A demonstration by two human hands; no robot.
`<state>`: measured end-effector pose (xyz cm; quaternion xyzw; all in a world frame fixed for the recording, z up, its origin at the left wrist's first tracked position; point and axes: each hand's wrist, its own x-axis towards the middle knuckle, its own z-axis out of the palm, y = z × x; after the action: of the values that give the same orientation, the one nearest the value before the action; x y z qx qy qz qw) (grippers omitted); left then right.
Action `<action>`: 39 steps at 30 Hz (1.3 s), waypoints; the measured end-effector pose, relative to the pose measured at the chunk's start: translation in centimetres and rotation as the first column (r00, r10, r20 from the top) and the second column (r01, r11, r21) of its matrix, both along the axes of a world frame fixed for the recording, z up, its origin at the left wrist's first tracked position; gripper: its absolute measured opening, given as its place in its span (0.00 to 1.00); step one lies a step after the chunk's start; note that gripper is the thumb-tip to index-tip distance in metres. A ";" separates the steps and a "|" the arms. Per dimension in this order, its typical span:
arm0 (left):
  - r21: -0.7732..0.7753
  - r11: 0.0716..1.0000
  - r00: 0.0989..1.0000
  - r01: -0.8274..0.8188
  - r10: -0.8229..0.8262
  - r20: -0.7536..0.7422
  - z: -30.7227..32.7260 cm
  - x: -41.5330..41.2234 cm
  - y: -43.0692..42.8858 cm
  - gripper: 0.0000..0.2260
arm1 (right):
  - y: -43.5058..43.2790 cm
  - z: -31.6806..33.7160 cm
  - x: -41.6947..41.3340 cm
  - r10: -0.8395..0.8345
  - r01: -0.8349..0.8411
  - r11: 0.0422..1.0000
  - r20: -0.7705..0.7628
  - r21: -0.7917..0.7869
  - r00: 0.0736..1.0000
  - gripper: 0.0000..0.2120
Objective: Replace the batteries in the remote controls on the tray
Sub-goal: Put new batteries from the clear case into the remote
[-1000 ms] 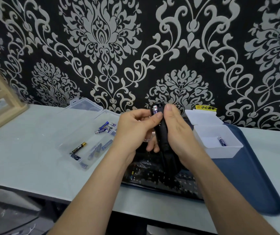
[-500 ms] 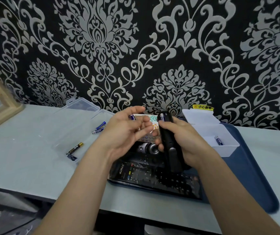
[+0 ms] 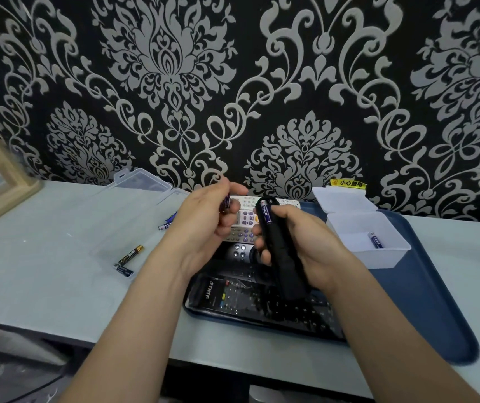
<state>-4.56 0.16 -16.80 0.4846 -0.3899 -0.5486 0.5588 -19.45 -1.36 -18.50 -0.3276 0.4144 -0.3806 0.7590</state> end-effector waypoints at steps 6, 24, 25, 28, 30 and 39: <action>-0.195 0.979 0.910 -0.054 0.129 0.394 -0.3 -0.2 0.2 0.07 | 0.2 0.3 0.1 -0.048 0.050 0.998 0.057 -0.028 0.997 0.14; -0.433 0.886 0.614 0.169 0.249 0.749 -1.5 -3.4 0.9 0.10 | 0.6 0.9 0.1 -0.215 0.186 0.960 -0.120 -0.210 0.969 0.12; -0.411 0.898 0.655 0.156 0.217 0.724 -1.4 -3.4 1.0 0.12 | 0.6 0.9 0.0 -0.220 0.193 0.959 -0.114 -0.206 0.969 0.13; -0.370 0.927 0.784 0.058 0.187 0.592 -1.1 -3.6 0.9 0.13 | 0.9 0.9 0.3 -0.208 0.176 0.959 -0.128 -0.224 0.970 0.17; -0.345 0.938 0.848 -0.015 0.195 0.492 -1.0 -3.5 0.7 0.13 | 1.2 1.0 0.7 -0.186 0.152 0.960 -0.128 -0.236 0.974 0.18; -0.154 0.985 0.997 -0.079 0.079 -0.008 -0.8 -2.2 0.7 0.22 | 2.6 1.7 1.5 -0.092 0.020 0.928 -0.176 -0.372 0.980 0.16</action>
<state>-6.75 0.82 -17.56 0.4547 -0.4112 -0.4946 0.6161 -17.92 1.23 -16.75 -0.4870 0.4157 -0.4399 0.6297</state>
